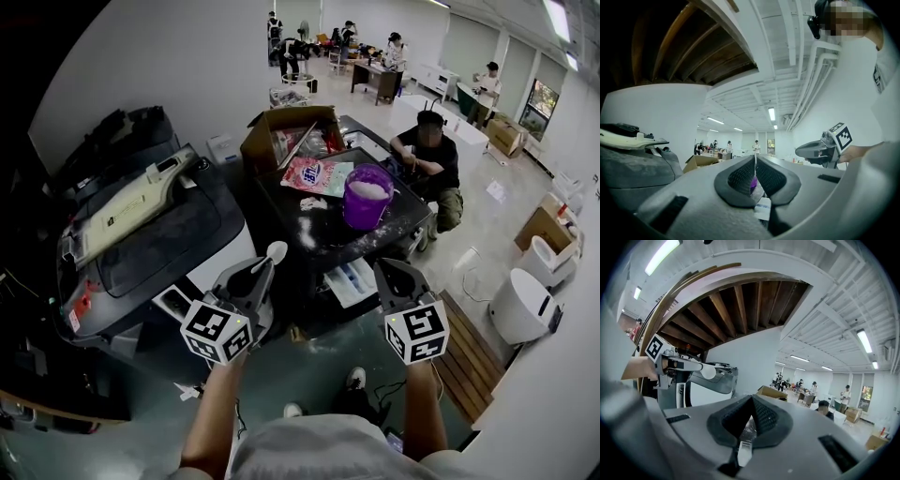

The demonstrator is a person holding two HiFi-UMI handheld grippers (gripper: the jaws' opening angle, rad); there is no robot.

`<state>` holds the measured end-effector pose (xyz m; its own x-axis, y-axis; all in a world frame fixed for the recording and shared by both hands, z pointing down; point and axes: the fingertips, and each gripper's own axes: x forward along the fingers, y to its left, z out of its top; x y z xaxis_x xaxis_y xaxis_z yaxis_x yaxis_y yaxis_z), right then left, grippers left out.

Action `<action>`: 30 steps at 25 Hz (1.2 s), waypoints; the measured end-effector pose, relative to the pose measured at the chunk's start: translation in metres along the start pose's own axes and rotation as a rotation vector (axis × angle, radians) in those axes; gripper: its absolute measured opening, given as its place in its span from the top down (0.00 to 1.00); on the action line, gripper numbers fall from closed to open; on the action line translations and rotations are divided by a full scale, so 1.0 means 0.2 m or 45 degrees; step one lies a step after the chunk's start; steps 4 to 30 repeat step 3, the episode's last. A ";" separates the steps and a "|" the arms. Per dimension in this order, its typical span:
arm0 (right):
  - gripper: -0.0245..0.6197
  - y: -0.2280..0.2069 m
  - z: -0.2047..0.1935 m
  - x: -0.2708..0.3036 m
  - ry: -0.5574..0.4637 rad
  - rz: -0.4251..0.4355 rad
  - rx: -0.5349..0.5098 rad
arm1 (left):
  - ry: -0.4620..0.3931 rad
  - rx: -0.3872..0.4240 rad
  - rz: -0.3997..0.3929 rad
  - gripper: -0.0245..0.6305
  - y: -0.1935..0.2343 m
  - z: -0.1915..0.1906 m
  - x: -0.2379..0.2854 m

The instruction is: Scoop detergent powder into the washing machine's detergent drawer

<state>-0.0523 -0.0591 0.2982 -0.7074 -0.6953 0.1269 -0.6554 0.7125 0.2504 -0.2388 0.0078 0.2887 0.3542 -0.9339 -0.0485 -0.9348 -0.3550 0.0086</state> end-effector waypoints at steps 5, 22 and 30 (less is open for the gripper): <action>0.95 0.00 0.00 0.02 0.002 0.008 0.000 | 0.001 0.000 0.005 0.94 0.02 0.00 0.00; 0.95 0.00 0.00 0.02 0.002 0.008 0.000 | 0.001 0.000 0.005 0.94 0.02 0.00 0.00; 0.95 0.00 0.00 0.02 0.002 0.008 0.000 | 0.001 0.000 0.005 0.94 0.02 0.00 0.00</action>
